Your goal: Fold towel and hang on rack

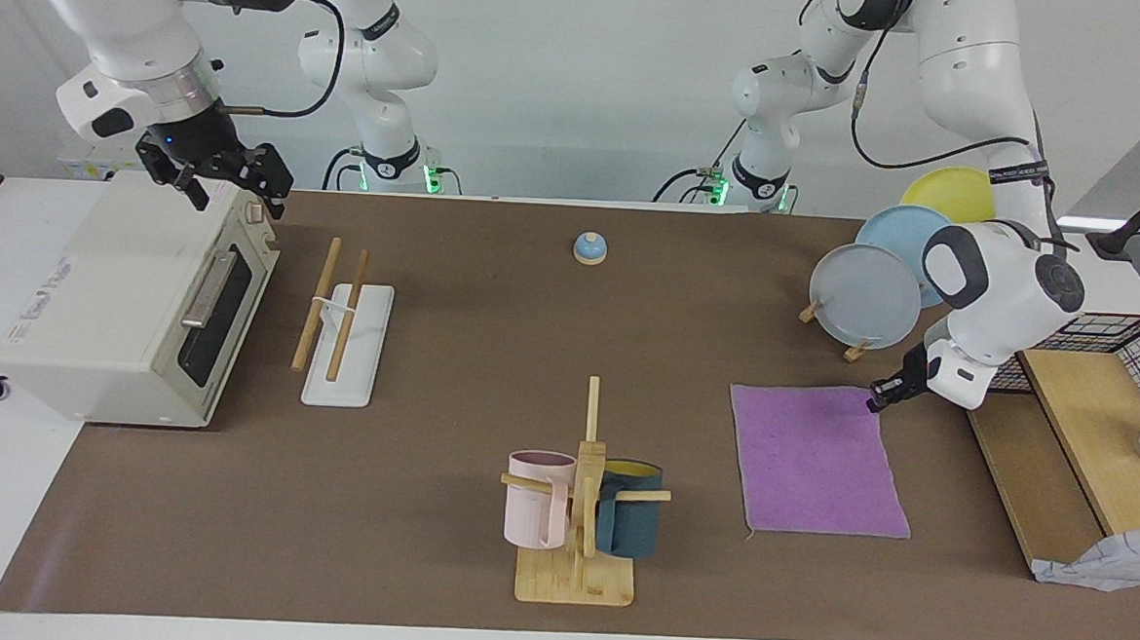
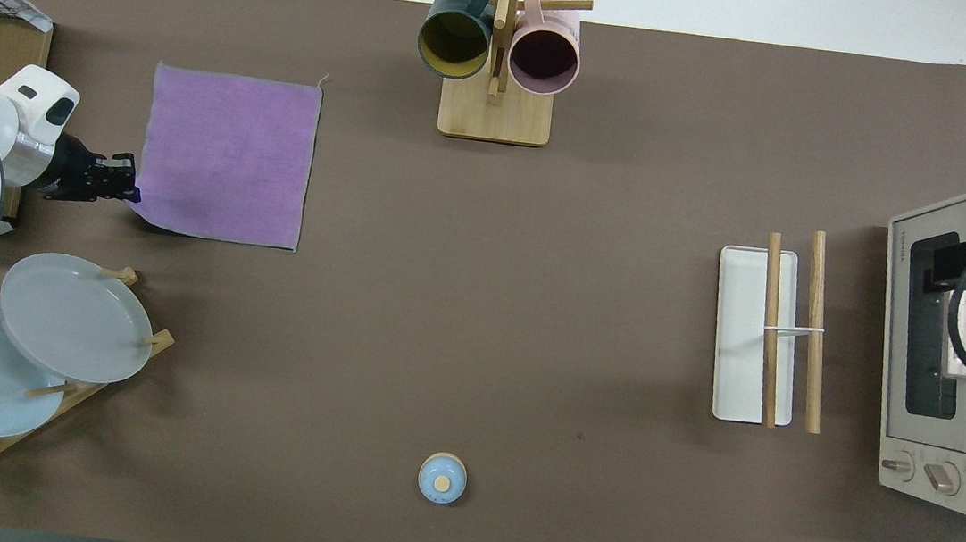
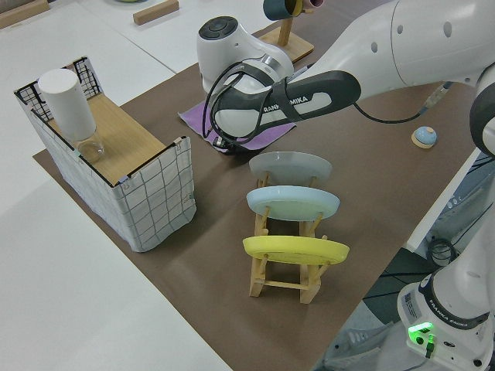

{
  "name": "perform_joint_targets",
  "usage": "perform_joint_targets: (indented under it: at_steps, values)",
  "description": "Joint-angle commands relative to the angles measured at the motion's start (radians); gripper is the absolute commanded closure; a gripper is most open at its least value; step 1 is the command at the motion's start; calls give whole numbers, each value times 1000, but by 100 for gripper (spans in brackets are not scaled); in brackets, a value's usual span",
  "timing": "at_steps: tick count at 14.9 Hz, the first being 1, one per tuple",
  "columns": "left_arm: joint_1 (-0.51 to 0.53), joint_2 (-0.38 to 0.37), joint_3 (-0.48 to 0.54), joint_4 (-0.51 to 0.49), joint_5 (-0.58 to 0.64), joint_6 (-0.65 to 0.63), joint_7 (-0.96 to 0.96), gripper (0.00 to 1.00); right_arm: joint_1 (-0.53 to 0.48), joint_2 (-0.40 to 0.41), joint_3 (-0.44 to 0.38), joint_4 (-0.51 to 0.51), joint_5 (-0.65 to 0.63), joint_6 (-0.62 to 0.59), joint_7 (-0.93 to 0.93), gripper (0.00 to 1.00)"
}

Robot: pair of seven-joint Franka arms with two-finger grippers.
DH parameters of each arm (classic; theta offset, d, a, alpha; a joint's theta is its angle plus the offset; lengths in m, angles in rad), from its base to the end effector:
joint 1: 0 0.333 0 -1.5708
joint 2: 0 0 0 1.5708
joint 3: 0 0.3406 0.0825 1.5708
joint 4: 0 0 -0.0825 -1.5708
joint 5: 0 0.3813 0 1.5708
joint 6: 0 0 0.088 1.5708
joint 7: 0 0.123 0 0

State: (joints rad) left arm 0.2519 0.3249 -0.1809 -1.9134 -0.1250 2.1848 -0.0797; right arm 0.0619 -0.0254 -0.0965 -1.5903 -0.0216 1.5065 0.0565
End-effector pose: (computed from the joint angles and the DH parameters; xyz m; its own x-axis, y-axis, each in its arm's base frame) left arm 0.6175 0.0435 0.3344 0.9718 0.2256 -0.0683 0.2335 -0.9607 0.1501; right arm 0.5349 -0.0220 0.6324 0.9941 -0.0921 -0.0573 -0.0910 -0.9956 0.0224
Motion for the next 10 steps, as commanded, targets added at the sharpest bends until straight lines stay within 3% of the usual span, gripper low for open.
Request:
perform_joint_targets:
  at_steps: [1, 5, 8, 10]
  values:
    - [-25, -10, 8, 2, 39, -23, -2, 100, -7, -14, 3, -13, 23, 3, -14, 0]
    - [-124, -47, -2, 36, 175, -72, 9, 100, -7, -14, 3, -13, 23, 3, -14, 0]
    - [-339, -81, -2, 51, 319, -97, -9, 100, -7, -14, 3, -13, 23, 3, -14, 0]
    - [-466, -95, -5, -11, 424, -77, -69, 100, -7, -14, 3, -13, 23, 3, -14, 0]
